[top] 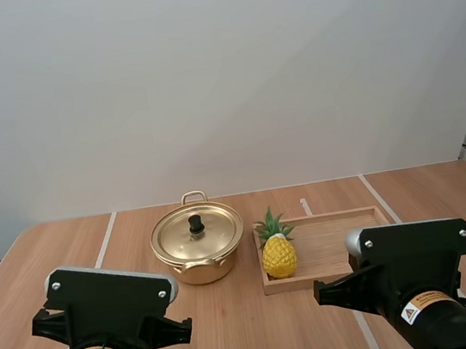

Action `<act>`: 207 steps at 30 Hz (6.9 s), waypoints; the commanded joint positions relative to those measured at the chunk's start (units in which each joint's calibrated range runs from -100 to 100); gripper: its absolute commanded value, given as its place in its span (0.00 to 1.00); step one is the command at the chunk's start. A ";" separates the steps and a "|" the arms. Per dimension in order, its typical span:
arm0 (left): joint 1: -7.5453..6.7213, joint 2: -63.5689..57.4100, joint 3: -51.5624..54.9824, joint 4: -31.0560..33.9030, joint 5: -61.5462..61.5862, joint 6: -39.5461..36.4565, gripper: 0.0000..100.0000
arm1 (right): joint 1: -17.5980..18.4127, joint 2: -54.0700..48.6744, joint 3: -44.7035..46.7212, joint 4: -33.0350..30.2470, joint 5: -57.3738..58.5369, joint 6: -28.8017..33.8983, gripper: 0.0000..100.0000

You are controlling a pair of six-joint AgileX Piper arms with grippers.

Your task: Open the pot, put the pineapple inside, and close it

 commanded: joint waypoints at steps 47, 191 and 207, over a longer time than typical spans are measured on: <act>0.07 7.92 -41.20 -3.63 -19.17 -3.56 0.00 | -0.17 2.07 -40.47 -9.48 -10.54 -2.87 0.00; -2.32 97.21 -69.32 -24.46 37.61 18.32 1.00 | -0.17 36.51 -63.83 -6.12 18.68 -2.87 0.00; -2.32 100.55 -68.34 -24.33 34.90 19.07 1.00 | -0.17 36.51 -63.83 -6.12 18.77 -2.87 0.00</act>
